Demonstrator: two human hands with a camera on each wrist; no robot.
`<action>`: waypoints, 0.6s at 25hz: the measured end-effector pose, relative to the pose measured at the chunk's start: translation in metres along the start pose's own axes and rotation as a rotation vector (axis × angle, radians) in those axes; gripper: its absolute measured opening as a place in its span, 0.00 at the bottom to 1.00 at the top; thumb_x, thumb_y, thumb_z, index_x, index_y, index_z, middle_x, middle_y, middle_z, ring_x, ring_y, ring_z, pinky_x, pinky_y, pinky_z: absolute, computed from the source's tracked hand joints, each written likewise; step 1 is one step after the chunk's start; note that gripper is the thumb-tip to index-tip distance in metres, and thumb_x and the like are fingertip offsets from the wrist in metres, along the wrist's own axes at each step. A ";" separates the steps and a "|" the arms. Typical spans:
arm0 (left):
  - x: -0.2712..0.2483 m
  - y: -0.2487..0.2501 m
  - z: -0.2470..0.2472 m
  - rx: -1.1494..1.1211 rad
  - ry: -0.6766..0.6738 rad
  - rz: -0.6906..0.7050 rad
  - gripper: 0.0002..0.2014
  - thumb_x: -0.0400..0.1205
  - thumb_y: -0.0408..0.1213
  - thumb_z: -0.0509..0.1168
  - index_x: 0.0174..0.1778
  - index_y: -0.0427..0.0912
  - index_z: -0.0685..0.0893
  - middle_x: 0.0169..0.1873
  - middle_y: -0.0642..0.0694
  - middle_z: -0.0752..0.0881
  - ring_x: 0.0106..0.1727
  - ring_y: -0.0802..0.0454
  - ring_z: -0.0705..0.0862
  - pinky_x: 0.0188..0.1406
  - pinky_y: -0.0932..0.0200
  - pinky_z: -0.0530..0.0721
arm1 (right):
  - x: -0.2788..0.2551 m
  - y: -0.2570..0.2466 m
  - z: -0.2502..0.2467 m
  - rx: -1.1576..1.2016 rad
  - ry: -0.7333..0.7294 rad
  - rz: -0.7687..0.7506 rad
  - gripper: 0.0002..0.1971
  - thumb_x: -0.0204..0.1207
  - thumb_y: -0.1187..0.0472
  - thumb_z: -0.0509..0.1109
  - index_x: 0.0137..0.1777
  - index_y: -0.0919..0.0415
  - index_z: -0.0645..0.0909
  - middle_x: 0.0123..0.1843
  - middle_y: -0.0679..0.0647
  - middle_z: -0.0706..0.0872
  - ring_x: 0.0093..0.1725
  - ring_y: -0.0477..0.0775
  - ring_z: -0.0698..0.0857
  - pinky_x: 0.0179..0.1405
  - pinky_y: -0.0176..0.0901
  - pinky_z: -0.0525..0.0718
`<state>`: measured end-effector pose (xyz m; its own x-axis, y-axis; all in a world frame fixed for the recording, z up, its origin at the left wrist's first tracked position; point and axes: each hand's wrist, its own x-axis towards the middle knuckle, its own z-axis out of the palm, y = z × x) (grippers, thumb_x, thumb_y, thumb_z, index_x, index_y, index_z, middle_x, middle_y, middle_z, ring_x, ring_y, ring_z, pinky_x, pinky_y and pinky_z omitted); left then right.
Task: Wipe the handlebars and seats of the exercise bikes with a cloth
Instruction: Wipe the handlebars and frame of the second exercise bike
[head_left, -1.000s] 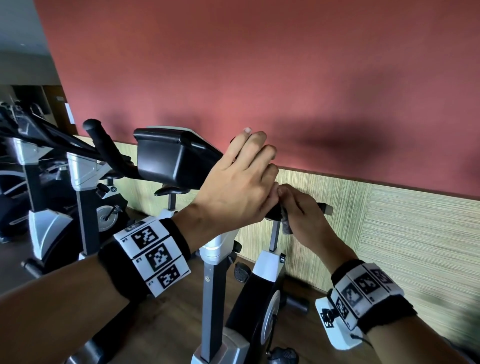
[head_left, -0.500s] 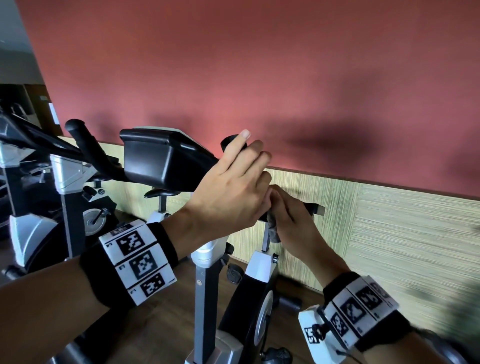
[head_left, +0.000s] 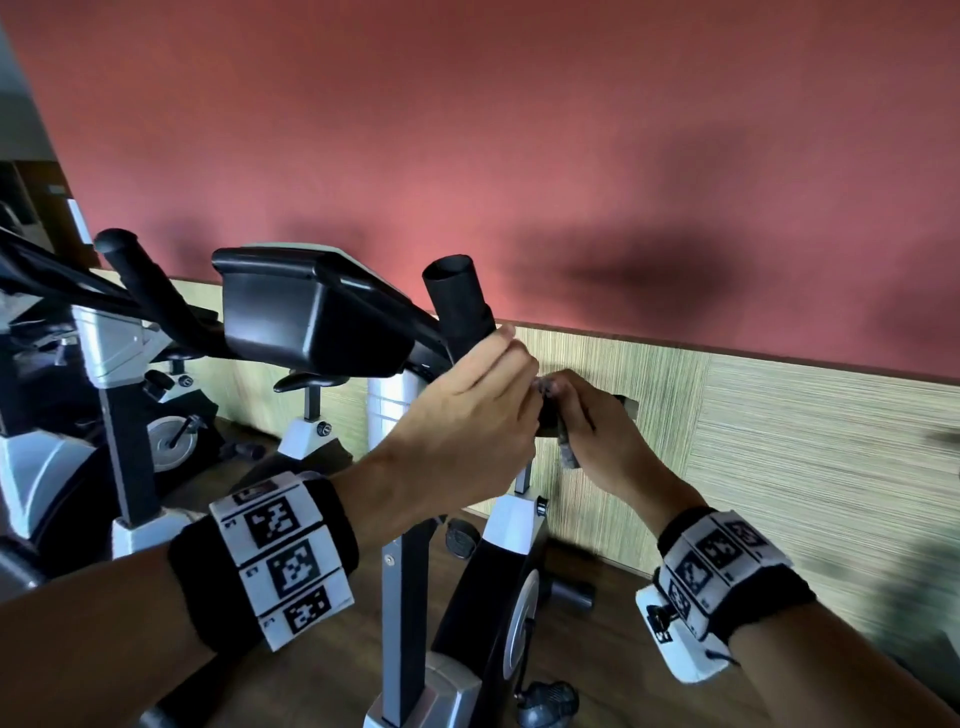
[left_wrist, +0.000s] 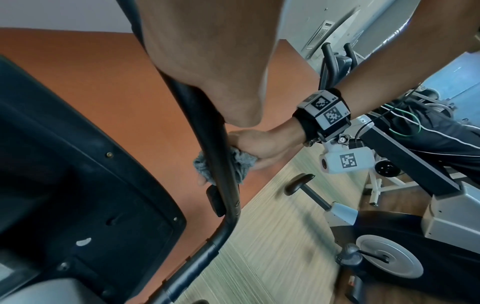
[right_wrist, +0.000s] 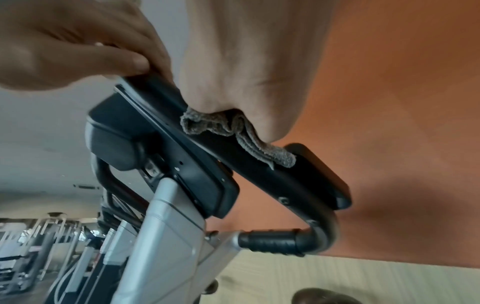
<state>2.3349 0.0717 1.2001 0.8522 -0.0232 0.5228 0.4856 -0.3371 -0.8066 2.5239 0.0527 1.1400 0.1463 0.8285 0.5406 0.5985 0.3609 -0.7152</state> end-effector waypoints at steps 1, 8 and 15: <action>0.000 0.002 0.001 -0.007 0.004 -0.004 0.16 0.85 0.40 0.58 0.45 0.33 0.86 0.40 0.38 0.82 0.49 0.37 0.80 0.80 0.39 0.61 | 0.004 0.008 -0.003 -0.031 0.008 0.016 0.18 0.94 0.50 0.50 0.48 0.44 0.80 0.27 0.44 0.78 0.24 0.41 0.77 0.34 0.45 0.76; 0.003 0.003 0.009 -0.071 0.102 -0.046 0.16 0.83 0.44 0.60 0.39 0.35 0.84 0.36 0.41 0.79 0.44 0.41 0.75 0.72 0.45 0.68 | 0.026 0.017 -0.005 -0.082 -0.046 0.052 0.24 0.89 0.45 0.50 0.36 0.53 0.78 0.22 0.49 0.78 0.23 0.50 0.76 0.31 0.60 0.81; 0.004 0.008 0.011 -0.160 0.169 -0.112 0.15 0.81 0.43 0.60 0.38 0.35 0.84 0.36 0.42 0.79 0.46 0.43 0.70 0.71 0.46 0.68 | 0.028 0.009 -0.012 -0.122 -0.063 0.085 0.25 0.93 0.55 0.51 0.33 0.52 0.77 0.21 0.50 0.80 0.22 0.47 0.77 0.34 0.54 0.83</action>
<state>2.3446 0.0794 1.1930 0.7437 -0.1293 0.6559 0.5267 -0.4909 -0.6940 2.5428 0.0738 1.1541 0.1529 0.8803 0.4492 0.6779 0.2373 -0.6958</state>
